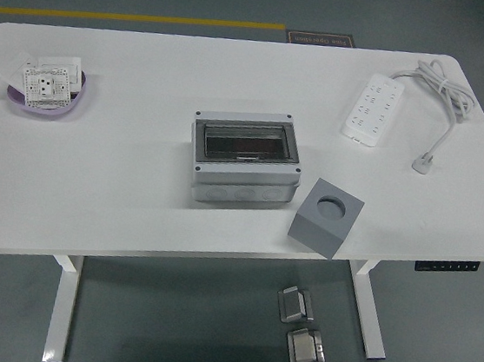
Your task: Pick up the cylinder from the cube,place it in the box,flap close box
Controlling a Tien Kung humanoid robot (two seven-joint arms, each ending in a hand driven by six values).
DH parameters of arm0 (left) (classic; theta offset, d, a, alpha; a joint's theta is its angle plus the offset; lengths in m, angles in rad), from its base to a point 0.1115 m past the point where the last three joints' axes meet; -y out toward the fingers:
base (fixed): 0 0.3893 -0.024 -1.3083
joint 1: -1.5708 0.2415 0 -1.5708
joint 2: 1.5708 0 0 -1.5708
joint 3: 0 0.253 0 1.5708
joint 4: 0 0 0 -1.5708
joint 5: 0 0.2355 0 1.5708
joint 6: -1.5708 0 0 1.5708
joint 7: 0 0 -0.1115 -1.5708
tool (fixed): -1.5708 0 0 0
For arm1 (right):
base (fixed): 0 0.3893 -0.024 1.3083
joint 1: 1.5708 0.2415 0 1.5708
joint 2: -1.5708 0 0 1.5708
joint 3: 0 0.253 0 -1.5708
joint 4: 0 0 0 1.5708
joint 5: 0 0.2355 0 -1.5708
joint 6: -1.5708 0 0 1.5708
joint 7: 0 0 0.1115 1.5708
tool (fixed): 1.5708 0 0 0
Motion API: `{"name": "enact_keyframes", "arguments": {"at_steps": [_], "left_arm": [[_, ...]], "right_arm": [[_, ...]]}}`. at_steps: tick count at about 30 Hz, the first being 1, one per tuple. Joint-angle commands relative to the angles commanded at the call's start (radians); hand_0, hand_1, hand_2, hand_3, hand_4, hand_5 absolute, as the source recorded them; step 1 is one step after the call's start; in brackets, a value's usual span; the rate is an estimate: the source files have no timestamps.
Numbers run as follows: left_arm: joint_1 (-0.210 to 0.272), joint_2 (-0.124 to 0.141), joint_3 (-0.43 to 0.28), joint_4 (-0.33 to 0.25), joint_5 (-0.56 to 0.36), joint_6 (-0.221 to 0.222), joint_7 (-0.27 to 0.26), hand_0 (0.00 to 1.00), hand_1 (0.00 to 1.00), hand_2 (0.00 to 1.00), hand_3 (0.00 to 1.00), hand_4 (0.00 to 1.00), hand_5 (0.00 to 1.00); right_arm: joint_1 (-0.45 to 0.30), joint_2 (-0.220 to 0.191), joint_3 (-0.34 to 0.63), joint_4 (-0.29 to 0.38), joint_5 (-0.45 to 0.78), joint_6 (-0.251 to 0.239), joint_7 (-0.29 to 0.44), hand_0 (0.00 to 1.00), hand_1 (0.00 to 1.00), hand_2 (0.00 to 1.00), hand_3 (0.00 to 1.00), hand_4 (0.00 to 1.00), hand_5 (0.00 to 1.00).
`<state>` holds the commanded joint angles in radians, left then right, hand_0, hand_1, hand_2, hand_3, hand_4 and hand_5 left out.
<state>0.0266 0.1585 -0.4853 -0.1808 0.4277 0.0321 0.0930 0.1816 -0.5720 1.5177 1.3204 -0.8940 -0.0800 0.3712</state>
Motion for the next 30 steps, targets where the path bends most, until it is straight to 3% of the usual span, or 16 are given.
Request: {"name": "enact_keyframes", "arguments": {"at_steps": [12, 30], "left_arm": [[0.002, 0.008, -0.051, -0.002, 0.054, 0.000, 0.017, 0.662, 0.651, 0.542, 0.580, 0.563, 0.246], [0.005, 0.005, -0.048, -0.001, 0.044, 0.001, 0.015, 0.662, 0.652, 0.541, 0.578, 0.562, 0.247]], "right_arm": [[0.015, 0.013, -0.046, -0.020, 0.026, -0.003, 0.015, 0.813, 0.782, 0.804, 0.790, 0.703, 0.400], [0.008, 0.021, -0.039, -0.019, 0.033, 0.001, 0.021, 0.799, 0.772, 0.797, 0.782, 0.708, 0.403]]}}
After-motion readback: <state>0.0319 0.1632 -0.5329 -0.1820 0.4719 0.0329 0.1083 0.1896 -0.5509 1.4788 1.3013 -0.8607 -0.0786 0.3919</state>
